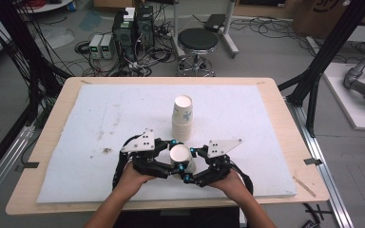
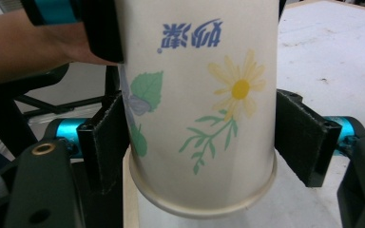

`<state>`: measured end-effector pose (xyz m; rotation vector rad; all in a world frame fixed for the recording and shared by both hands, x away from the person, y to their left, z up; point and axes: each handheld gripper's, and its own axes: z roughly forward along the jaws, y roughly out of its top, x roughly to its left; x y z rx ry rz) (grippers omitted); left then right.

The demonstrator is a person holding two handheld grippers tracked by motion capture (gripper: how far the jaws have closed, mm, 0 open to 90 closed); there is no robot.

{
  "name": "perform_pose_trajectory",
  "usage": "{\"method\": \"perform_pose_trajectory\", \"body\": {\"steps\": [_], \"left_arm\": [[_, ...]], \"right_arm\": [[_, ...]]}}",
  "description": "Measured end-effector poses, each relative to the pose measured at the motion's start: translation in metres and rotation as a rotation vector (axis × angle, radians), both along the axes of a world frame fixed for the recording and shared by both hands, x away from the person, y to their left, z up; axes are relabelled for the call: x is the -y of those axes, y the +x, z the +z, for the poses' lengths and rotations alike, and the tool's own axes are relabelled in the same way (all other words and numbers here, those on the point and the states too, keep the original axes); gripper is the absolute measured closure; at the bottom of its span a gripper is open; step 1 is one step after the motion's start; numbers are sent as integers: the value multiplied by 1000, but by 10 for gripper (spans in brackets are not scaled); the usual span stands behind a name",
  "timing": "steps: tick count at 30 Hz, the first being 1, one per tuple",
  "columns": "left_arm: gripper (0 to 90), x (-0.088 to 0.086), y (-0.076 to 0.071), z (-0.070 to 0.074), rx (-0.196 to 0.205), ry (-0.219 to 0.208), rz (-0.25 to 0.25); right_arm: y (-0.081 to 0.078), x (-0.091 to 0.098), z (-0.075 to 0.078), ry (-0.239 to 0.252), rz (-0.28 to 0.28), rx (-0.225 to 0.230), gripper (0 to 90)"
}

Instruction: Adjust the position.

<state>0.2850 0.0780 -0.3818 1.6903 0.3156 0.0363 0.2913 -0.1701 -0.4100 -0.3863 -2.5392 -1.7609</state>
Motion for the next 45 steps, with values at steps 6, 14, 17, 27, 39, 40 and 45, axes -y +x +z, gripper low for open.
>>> {"method": "perform_pose_trajectory", "body": {"steps": [6, 14, 17, 27, 39, 40, 45], "left_arm": [[356, -1, 0, 0, 8, -1, -6], [131, -4, -3, 2, -3, 71, 17], [131, -8, -4, 4, -6, 88, 12], [132, -17, -3, 13, 3, 163, -1], [135, -14, 3, 22, 7, 248, -29], [135, -13, 3, 23, 6, 254, -31], [137, -8, 7, 27, 7, 319, -59]], "right_arm": [[-1, 0, 0, 5, 7, 26, 303], [-3, 2, 5, -56, 4, 61, 323], [-3, 4, 7, -97, -4, 83, 323], [3, 6, 23, -202, 21, 74, 314], [7, -6, 42, -364, 79, 122, 314], [7, -6, 42, -364, 79, 122, 314], [8, -9, 45, -426, 89, 143, 314]]}}
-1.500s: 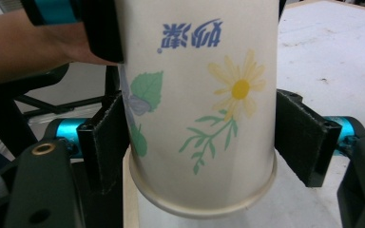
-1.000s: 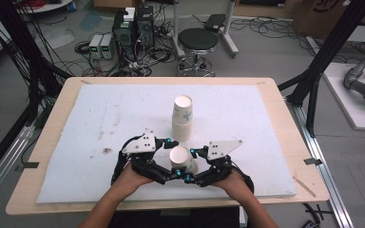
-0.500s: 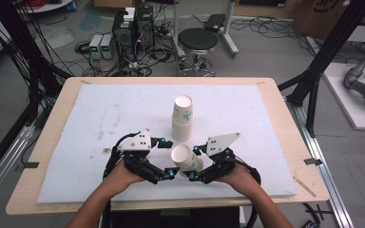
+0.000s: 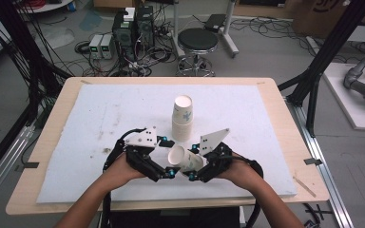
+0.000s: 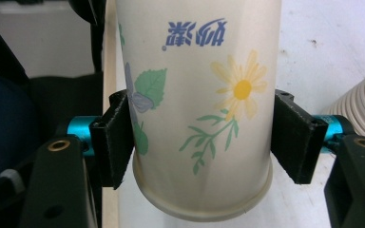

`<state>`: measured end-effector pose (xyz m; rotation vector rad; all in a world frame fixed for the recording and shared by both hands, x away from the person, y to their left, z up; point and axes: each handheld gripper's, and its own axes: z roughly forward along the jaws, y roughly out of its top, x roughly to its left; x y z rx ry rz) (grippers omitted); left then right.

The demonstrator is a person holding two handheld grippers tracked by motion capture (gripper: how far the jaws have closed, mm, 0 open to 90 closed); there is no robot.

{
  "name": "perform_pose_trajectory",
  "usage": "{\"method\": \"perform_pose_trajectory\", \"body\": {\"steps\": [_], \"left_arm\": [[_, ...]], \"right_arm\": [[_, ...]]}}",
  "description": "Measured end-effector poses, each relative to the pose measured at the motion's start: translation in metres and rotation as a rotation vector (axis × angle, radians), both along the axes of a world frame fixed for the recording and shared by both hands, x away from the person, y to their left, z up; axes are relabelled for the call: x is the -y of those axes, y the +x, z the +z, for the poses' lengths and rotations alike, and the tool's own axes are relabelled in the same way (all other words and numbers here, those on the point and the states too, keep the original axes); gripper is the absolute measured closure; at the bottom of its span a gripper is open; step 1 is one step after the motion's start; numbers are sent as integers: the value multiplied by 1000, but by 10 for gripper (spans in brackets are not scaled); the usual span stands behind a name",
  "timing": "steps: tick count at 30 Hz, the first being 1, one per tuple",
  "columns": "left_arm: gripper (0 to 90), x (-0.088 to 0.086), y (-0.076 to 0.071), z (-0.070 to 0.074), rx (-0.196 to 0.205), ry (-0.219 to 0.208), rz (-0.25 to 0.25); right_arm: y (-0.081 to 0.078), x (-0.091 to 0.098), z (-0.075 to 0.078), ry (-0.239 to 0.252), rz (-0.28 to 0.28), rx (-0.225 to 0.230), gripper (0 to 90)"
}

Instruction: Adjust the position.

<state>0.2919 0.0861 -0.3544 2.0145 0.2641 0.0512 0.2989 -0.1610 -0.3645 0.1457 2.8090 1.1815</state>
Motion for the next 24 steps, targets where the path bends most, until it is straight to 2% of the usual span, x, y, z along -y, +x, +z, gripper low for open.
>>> {"method": "perform_pose_trajectory", "body": {"steps": [1, 2, 3, 4, 7, 10, 11, 12, 16, 24], "left_arm": [[139, 0, 0, 0, 0, 0, 0], [140, 2, 1, 0, 0, 17, -8], [140, 2, 1, 0, 0, 17, -8], [140, 3, 1, 0, 0, 25, -8], [143, 6, 2, -1, -4, 52, -15], [149, 9, 2, -4, -10, 75, -26], [152, 10, 2, -5, -13, 79, -29], [152, 11, 2, -5, -13, 88, -31], [172, 13, 3, -7, -23, 94, -36], [198, 15, 4, -9, -41, 110, -45]], "right_arm": [[0, 0, 0, 0, 0, 0, 314], [0, -2, 0, -31, 6, 10, 314], [0, -3, 1, -49, 12, 20, 314], [0, -3, 1, -49, 12, 20, 314], [0, -6, 2, -98, 23, 31, 314], [-1, -7, 3, -125, 24, 38, 314], [-1, -8, 3, -150, 28, 42, 314], [-1, -8, 3, -150, 28, 42, 314], [-3, -13, 5, -208, 43, 52, 314], [-4, -17, 5, -248, 52, 59, 314]]}}
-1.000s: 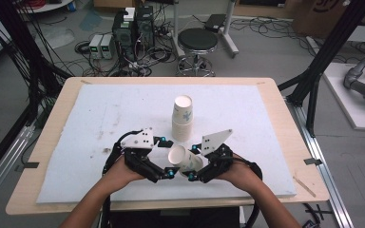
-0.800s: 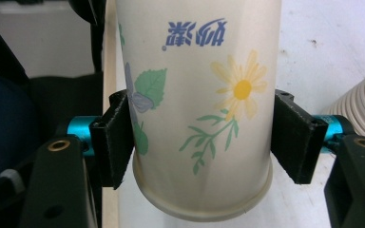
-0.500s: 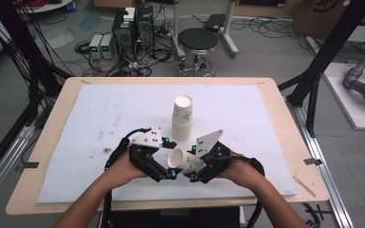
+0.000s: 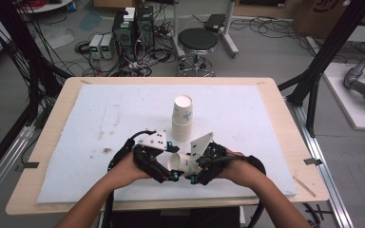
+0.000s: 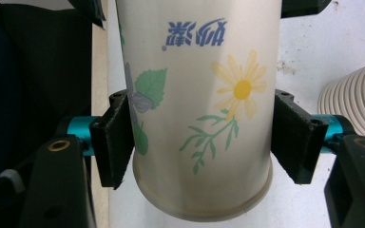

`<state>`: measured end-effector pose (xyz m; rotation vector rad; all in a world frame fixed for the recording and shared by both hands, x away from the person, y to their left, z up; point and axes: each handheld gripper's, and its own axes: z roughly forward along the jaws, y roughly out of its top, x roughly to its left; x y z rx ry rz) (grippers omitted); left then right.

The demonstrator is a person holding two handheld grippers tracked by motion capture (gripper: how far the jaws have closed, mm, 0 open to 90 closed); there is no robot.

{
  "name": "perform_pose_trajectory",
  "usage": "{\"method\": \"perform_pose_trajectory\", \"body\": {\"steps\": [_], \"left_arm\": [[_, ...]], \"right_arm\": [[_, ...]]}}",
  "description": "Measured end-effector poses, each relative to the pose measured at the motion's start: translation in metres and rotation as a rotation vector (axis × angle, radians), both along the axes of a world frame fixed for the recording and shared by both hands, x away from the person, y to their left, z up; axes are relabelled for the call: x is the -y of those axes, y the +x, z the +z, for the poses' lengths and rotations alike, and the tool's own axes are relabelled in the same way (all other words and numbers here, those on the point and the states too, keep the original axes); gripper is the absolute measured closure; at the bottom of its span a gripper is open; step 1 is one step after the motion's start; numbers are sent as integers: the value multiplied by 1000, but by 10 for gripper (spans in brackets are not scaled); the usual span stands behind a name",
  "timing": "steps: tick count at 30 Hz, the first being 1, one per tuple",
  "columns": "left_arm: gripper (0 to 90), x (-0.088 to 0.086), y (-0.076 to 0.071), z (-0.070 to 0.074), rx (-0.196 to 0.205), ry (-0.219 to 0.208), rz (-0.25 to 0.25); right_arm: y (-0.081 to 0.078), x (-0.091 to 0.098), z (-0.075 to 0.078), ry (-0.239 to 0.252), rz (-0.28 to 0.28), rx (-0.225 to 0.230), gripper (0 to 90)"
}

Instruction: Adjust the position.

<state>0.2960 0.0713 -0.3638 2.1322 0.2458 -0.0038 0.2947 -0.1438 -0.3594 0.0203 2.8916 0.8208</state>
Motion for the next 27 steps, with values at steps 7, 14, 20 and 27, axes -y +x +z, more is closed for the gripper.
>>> {"method": "perform_pose_trajectory", "body": {"steps": [7, 14, 20, 27], "left_arm": [[275, 1, 1, -3, -23, 19, -14], [341, 1, 1, -5, -30, 26, -28], [349, -1, 0, -6, -33, 20, -36], [350, -19, -1, -13, -44, -80, 12]], "right_arm": [[1, -3, -1, -14, 7, 5, 314], [1, -4, -3, -39, 6, -16, 314], [0, -2, -2, -21, 16, -14, 282], [2, 16, 9, 155, -18, -44, 250]]}}
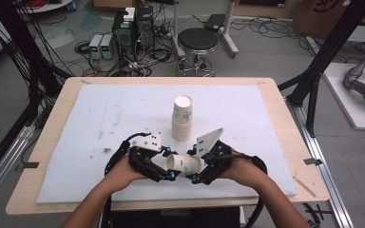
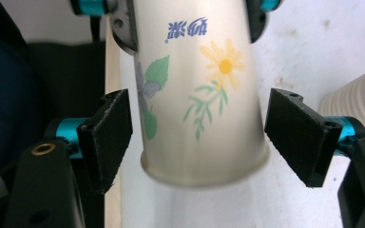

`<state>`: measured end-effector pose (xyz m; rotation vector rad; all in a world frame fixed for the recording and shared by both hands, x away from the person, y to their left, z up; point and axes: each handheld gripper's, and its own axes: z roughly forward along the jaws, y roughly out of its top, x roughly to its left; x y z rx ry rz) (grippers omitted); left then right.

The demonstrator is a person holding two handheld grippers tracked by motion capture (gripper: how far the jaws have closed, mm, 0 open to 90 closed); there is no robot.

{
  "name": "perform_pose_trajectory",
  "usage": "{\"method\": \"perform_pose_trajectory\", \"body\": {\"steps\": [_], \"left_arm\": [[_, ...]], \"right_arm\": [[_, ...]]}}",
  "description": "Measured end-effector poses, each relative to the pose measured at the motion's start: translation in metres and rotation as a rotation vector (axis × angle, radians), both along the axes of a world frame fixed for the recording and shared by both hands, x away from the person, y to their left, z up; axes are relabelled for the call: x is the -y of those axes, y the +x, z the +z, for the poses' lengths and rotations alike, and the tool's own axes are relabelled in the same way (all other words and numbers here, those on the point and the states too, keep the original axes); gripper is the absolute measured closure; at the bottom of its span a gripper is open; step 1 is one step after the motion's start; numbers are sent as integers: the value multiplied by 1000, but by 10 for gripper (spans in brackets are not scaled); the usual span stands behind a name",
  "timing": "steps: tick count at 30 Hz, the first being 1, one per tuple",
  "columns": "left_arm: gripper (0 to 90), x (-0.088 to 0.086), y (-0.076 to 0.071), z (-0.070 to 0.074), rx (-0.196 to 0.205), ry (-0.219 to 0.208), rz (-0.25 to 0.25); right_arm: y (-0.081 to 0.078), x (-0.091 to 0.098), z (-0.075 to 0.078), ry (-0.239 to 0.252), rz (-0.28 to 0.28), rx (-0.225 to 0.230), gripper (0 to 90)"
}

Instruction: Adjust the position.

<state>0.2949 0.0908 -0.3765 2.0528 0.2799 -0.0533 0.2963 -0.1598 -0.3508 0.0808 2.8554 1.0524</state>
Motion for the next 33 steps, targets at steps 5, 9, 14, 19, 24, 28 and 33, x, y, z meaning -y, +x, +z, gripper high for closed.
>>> {"method": "perform_pose_trajectory", "body": {"steps": [5, 9, 14, 19, 24, 28, 33], "left_arm": [[348, -12, 0, -4, -15, -60, 24], [348, -20, -2, -7, -6, -107, 51], [350, -27, -6, -10, 18, -158, 82], [352, -31, -11, -13, 54, -204, 105], [353, -33, -17, -18, 85, -241, 111], [354, -37, -22, -24, 93, -286, 120], [353, -40, -24, -29, 89, -314, 123]], "right_arm": [[0, 10, 7, 91, -32, -1, 230], [0, 18, 11, 178, -59, 0, 223], [-2, 26, 7, 262, -116, -7, 217], [-5, 38, -6, 396, -186, -36, 210], [-12, 44, -24, 444, -221, -18, 206], [-16, 47, -36, 486, -230, -29, 206], [-17, 48, -46, 513, -228, -45, 207]]}}
